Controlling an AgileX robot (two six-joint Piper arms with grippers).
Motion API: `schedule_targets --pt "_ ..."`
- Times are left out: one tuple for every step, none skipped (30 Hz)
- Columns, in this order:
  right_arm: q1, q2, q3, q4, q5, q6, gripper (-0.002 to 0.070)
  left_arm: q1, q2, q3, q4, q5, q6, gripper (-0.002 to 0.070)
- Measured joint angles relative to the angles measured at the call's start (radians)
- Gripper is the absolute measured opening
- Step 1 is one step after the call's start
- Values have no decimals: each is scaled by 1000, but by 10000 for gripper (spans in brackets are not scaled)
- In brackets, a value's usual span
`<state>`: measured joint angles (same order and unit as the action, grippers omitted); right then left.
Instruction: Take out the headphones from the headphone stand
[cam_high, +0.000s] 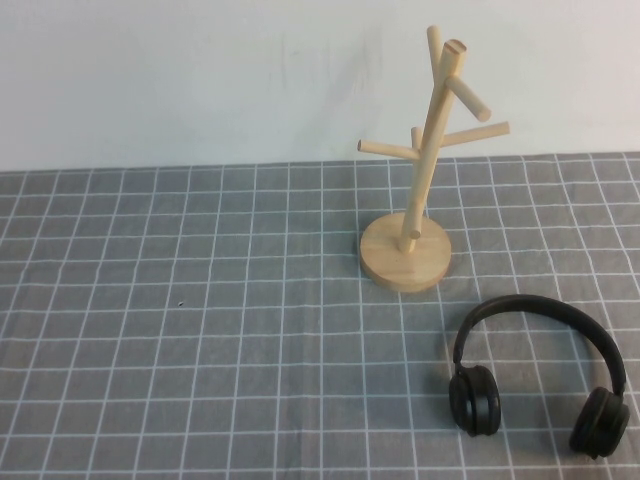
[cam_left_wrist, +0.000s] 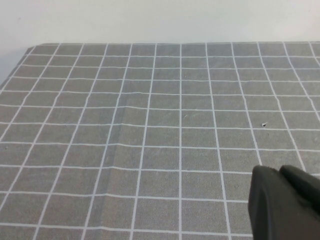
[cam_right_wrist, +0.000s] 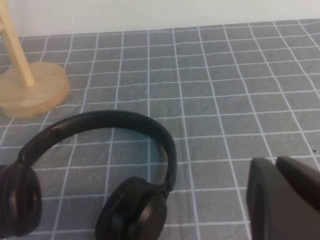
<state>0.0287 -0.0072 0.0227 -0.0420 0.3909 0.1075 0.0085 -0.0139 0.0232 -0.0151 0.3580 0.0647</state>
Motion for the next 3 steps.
schedule_targets --pt "0 0 0 0 0 0 -8 0 0 0 0 0 0 -4" --pt "0 0 0 0 0 1 -8 0 0 0 0 0 0 -4" --pt "0 0 0 0 0 1 -8 0 0 0 0 0 0 -4"
